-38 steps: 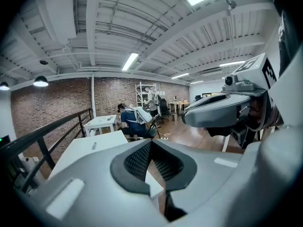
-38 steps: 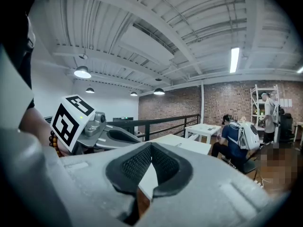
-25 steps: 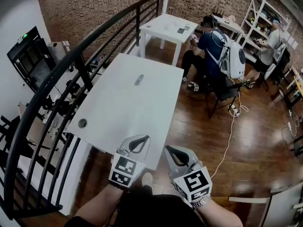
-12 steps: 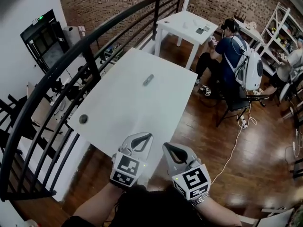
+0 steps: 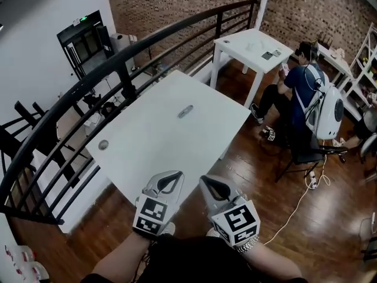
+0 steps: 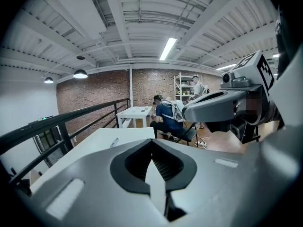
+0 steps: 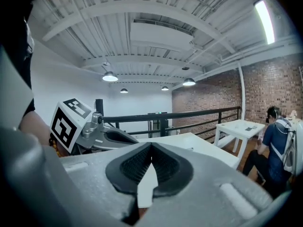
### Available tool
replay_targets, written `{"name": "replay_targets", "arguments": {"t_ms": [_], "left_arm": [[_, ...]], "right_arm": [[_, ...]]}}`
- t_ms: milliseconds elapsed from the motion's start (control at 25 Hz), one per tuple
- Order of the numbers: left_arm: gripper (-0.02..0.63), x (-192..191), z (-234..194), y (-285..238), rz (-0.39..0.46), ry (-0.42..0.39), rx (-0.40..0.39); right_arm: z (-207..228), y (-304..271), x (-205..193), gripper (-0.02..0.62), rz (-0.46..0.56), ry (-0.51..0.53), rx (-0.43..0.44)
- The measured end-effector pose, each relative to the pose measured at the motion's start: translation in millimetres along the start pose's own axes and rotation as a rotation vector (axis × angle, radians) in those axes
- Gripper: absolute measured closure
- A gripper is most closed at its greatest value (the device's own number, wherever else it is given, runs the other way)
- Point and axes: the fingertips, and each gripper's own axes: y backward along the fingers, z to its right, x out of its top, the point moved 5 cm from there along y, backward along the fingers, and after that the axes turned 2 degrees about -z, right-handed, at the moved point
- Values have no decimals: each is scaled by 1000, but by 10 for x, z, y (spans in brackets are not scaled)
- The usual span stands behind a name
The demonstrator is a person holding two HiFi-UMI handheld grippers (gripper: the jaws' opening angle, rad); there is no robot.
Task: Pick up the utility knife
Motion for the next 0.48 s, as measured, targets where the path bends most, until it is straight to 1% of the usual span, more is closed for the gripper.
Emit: {"name": "replay_targets", "arguments": {"t_ms": [200, 320, 480], "left_arm": [[590, 129, 337, -183, 5, 19, 88], [590, 217, 534, -289, 6, 34, 112], [590, 315, 666, -441, 6, 11, 136]], "right_arm": [[390, 300, -61, 603, 12, 16, 62], [579, 470, -74, 603, 21, 24, 80], [794, 562, -78, 603, 39, 21, 104]]}}
